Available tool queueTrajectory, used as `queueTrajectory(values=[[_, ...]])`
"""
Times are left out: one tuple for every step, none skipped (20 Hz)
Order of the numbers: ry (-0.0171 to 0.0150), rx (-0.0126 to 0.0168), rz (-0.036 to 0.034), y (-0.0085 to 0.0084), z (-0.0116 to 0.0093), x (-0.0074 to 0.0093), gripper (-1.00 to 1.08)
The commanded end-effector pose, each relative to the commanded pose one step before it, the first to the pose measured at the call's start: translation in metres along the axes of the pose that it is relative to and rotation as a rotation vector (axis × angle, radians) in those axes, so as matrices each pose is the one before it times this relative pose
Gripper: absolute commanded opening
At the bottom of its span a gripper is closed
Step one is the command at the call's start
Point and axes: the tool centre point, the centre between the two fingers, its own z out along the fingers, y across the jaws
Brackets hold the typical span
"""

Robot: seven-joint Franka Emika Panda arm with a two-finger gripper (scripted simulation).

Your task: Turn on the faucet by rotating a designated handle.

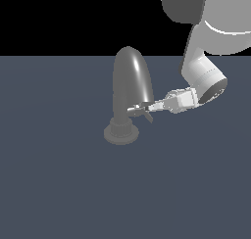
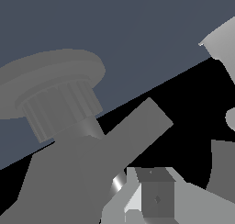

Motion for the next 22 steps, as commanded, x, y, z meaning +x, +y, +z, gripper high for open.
queueTrajectory(values=[[-0.00114, 0.00198, 0.00471, -0.00473, 0.00029, 0.00499, -1.00], [-0.00088, 0.00033, 0.00230, -0.00226, 0.00005, 0.00238, -1.00], [-0.00090, 0.00034, 0.00235, -0.00225, 0.00003, 0.00238, -1.00], [-0.00088, 0.00033, 0.00230, -0.00221, 0.00003, 0.00234, -1.00], [-0.00086, 0.00032, 0.00226, -0.00217, 0.00003, 0.00229, -1.00], [-0.00085, 0.00032, 0.00221, -0.00213, 0.00003, 0.00225, -1.00], [-0.00085, 0.00032, 0.00221, -0.00210, 0.00002, 0.00223, -1.00], [-0.00081, 0.00030, 0.00212, -0.00205, 0.00003, 0.00216, -1.00], [-0.00081, 0.00030, 0.00212, -0.00202, 0.00002, 0.00214, -1.00], [-0.00077, 0.00029, 0.00202, -0.00197, 0.00003, 0.00207, -1.00], [-0.00077, 0.00029, 0.00202, -0.00194, 0.00002, 0.00205, -1.00], [-0.00077, 0.00029, 0.00202, -0.00191, 0.00002, 0.00203, -1.00], [-0.00073, 0.00027, 0.00192, -0.00185, 0.00003, 0.00196, -1.00], [-0.00073, 0.00027, 0.00192, -0.00183, 0.00002, 0.00193, -1.00], [-0.00069, 0.00026, 0.00181, -0.00177, 0.00003, 0.00186, -1.00], [-0.00069, 0.00026, 0.00181, -0.00174, 0.00002, 0.00184, -1.00], [-0.00067, 0.00025, 0.00175, -0.00170, 0.00002, 0.00179, -1.00], [-0.00066, 0.00025, 0.00175, -0.00167, 0.00002, 0.00177, -1.00], [-0.00064, 0.00024, 0.00169, -0.00163, 0.00002, 0.00172, -1.00], [-0.00064, 0.00024, 0.00169, -0.00160, 0.00001, 0.00170, -1.00], [-0.00059, 0.00022, 0.00157, -0.00154, 0.00002, 0.00161, -1.00], [-0.00059, 0.00022, 0.00157, -0.00151, 0.00002, 0.00159, -1.00]])
